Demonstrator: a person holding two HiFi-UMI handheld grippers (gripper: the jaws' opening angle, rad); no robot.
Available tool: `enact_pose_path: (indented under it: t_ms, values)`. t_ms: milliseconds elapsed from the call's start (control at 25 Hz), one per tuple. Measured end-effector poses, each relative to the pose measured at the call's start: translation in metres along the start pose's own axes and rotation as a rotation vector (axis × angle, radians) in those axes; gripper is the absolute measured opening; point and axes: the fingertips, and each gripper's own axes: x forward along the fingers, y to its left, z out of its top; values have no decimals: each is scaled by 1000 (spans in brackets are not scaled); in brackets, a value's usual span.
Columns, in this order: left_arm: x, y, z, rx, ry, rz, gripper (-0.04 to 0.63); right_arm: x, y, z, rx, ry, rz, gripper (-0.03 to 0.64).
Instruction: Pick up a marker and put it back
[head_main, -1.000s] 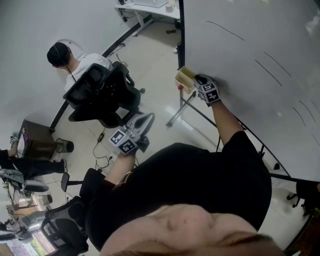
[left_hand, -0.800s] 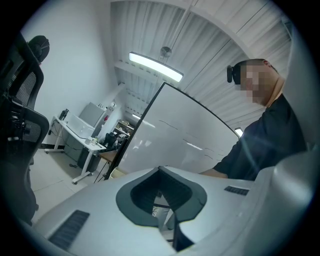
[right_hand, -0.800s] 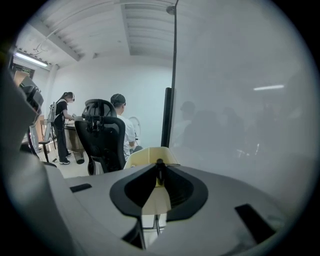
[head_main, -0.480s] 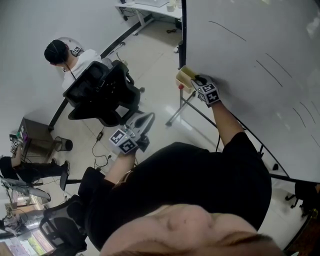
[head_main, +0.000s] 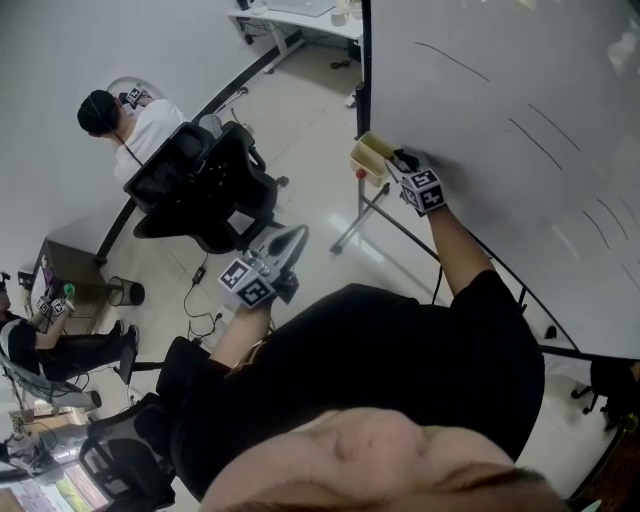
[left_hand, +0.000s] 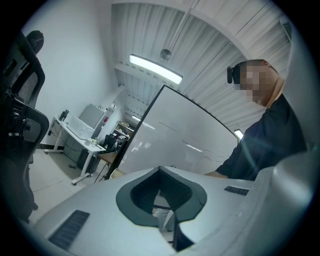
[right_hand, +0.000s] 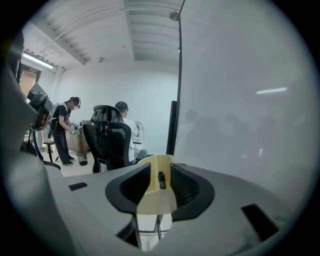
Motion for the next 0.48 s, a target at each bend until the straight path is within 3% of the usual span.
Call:
enact_pose_path:
  t_ms: [320, 480]
  values:
    - [-5, -2, -5, 10, -16, -19, -6, -73, -1, 48, 27, -175, -3, 123]
    - [-15, -1, -3, 4, -21, -43, -6, -119, 19, 69, 85, -263, 8, 45]
